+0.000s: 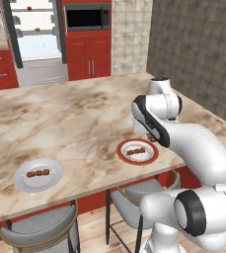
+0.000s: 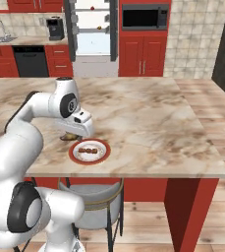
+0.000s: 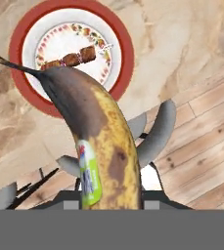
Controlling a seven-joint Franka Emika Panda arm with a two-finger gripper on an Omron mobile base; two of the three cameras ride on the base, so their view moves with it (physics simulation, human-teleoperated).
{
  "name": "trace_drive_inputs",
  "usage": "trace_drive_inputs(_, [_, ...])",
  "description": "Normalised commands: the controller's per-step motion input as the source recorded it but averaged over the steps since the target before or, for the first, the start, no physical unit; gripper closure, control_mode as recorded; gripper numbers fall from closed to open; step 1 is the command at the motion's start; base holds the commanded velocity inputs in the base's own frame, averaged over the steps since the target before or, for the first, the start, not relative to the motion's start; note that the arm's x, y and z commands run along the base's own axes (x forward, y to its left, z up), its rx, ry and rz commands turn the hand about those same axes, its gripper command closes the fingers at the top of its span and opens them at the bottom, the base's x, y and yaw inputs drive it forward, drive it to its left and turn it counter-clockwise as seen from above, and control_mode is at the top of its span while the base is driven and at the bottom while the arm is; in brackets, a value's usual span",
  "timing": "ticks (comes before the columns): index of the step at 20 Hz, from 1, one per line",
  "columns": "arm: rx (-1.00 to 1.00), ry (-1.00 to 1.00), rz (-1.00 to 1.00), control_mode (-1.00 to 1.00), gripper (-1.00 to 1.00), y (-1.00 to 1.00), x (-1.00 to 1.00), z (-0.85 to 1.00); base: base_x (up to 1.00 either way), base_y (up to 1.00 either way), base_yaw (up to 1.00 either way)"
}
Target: Pick up the banana and apple from the fridge and place one fruit on each plate on the dining counter.
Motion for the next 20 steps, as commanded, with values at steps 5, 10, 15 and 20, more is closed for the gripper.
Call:
trace_drive_inputs(5, [0.00, 0.06, -0.51, -1.00, 1.00, 0.00, 0.52, -0.35, 0.00, 0.00, 0.00])
trace_drive_inputs(10, [0.00, 0.04, -0.30, -1.00, 1.00, 0.00, 0.55, -0.24, 0.00, 0.00, 0.00])
trace_drive_inputs(15, [0.00, 0.00, -0.25, -1.00, 1.00, 0.00, 0.53, -0.45, 0.00, 0.00, 0.00])
trace_drive_inputs(20, [0.00, 0.00, -0.11, -1.00, 1.00, 0.00, 0.53, -0.48, 0.00, 0.00, 0.00])
